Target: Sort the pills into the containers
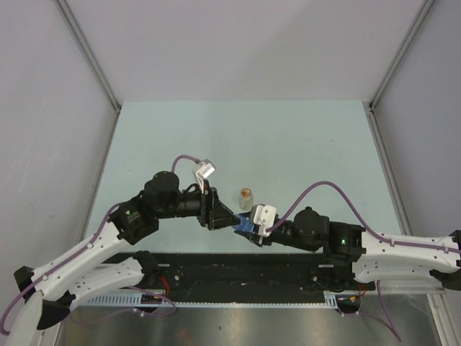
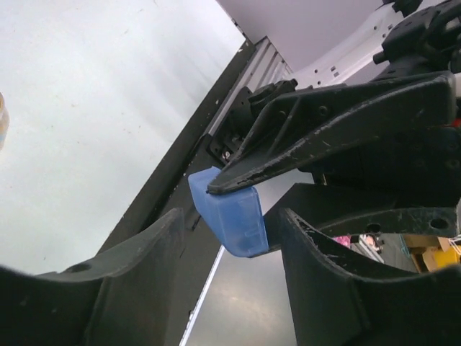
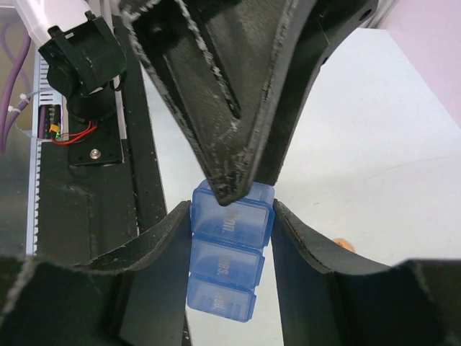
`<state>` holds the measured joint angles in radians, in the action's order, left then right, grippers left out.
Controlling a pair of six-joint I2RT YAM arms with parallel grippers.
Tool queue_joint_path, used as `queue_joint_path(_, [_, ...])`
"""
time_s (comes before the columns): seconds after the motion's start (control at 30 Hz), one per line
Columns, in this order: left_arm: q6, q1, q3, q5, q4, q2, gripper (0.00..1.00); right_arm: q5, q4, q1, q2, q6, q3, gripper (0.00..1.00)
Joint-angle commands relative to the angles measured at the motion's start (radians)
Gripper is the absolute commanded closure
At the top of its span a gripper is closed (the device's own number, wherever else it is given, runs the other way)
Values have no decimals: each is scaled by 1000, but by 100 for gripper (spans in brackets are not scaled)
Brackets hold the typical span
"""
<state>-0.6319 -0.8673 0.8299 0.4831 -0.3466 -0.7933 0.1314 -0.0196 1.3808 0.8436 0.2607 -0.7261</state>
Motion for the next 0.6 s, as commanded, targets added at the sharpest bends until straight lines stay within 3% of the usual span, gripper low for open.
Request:
queue_joint_path(0.0, [-9,-13,61,-29,23,-6,42,56,64,27,2,63,-44,100])
queue_joint_path(0.4, [15,-81,78,-55,23,-50,50,57,69,40,26,57,-42,100])
queue_joint_path(0.57, [24,-113,74,-77,8,-69,58,60,69,38,8,57,-44,100])
